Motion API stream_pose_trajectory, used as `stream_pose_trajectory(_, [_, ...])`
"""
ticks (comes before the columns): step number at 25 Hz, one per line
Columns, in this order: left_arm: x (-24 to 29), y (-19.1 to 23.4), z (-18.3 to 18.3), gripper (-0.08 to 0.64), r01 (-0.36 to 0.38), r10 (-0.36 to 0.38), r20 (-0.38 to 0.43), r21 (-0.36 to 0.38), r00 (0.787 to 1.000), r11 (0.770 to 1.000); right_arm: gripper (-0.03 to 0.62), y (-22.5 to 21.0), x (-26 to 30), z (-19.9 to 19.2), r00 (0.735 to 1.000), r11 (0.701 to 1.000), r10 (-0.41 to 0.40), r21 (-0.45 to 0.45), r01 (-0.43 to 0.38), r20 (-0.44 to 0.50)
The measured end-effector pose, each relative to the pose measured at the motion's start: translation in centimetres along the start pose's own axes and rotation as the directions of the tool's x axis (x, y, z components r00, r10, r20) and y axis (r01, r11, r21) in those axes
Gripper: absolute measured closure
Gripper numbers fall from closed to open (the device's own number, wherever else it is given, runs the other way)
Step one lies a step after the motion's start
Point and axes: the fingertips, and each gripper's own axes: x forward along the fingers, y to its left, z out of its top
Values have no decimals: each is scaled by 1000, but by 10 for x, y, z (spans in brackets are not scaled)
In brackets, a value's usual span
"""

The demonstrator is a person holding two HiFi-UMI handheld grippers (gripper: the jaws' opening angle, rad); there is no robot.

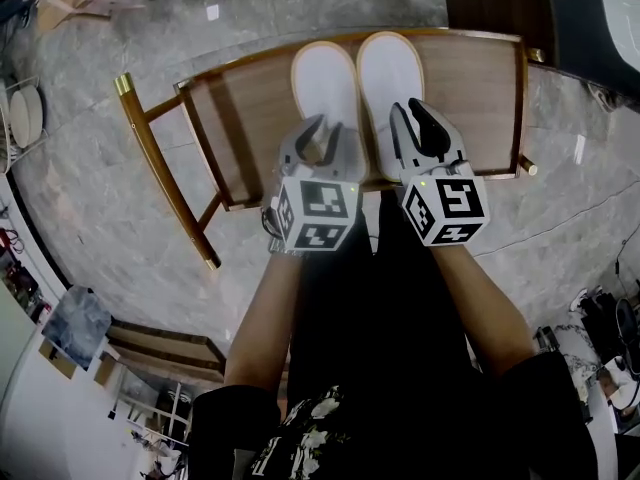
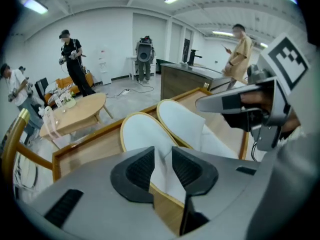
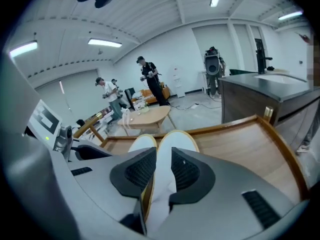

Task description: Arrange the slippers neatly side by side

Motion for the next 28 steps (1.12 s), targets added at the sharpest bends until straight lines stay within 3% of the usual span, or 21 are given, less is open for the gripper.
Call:
stream_pose_trajectory(3, [-21,5,9,475,-35,32,44,60,998,998,543,5,-18,24,997,999,-6,-44,9,76])
stream_pose_trajectory(4, [-32,7,14,509,-52,47,75,69,996,996,582,10,-27,35,994,999,9,-54,-3,110])
stream_pose_trajectory(7, [-76,13,40,557,-85,70,213,62,975,994,594,27,-59,70,973,994,87,-83,-71,212])
stream_pose_trajectory(10, [-126,12,77,558,-61,63,396,-18,916,998,594,30,-93,102,950,992,95,-105,-66,298])
stream_pose_trajectory(12, [-160,11,99,558,7,60,496,-132,866,991,594,32,-118,120,932,994,90,-96,-60,351])
stream_pose_trajectory(14, [-196,14,115,558,97,63,569,-246,820,964,594,41,-144,137,916,992,106,-102,-72,386])
stream_pose_trajectory(16, [-232,16,130,558,133,103,629,-316,771,939,594,55,-169,156,900,983,153,-158,-95,409])
stream_pose_trajectory(18, [-265,16,143,558,72,177,667,-328,724,942,594,64,-193,173,882,962,202,-253,-99,425])
stream_pose_trajectory(20, [-294,11,153,558,-62,262,680,-304,685,951,594,62,-219,185,867,940,224,-335,-70,445])
stream_pose_trajectory(22, [-316,5,156,558,-214,348,665,-278,660,937,594,54,-242,189,858,925,222,-378,-35,464])
stream_pose_trajectory(24, [-334,-3,153,558,-322,418,649,-268,636,908,594,47,-259,188,855,919,216,-394,-15,471])
stream_pose_trajectory(26, [-345,-17,149,558,-384,452,647,-256,614,887,594,40,-271,182,857,916,215,-401,-11,468])
stream_pose_trajectory(28, [-352,-33,145,558,-398,460,650,-254,605,882,595,37,-281,175,860,911,223,-412,-16,459])
